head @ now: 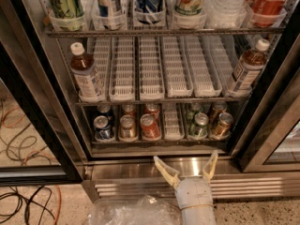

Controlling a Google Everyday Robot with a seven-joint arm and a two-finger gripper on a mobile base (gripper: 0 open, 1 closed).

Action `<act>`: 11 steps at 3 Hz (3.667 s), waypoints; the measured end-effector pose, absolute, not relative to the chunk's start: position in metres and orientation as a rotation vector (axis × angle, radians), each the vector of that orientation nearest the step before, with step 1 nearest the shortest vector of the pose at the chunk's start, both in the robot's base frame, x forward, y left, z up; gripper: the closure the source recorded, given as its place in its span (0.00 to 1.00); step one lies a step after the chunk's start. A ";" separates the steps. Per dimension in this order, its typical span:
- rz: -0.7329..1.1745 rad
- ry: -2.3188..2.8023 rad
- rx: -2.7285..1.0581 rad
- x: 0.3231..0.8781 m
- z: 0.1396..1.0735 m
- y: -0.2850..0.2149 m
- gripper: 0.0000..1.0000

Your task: Pick green can from bottom shelf of fridge

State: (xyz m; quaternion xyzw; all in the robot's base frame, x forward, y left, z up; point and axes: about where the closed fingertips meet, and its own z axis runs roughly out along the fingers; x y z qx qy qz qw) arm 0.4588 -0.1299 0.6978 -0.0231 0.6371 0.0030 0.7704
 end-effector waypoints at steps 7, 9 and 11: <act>-0.099 1.439 0.104 0.515 0.601 -0.188 0.32; -0.124 1.432 0.082 0.537 0.598 -0.185 0.19; -0.169 1.416 0.141 0.561 0.599 -0.196 0.36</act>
Offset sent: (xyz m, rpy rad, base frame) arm 0.0622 -0.0573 -0.0684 0.0691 0.0096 -0.1511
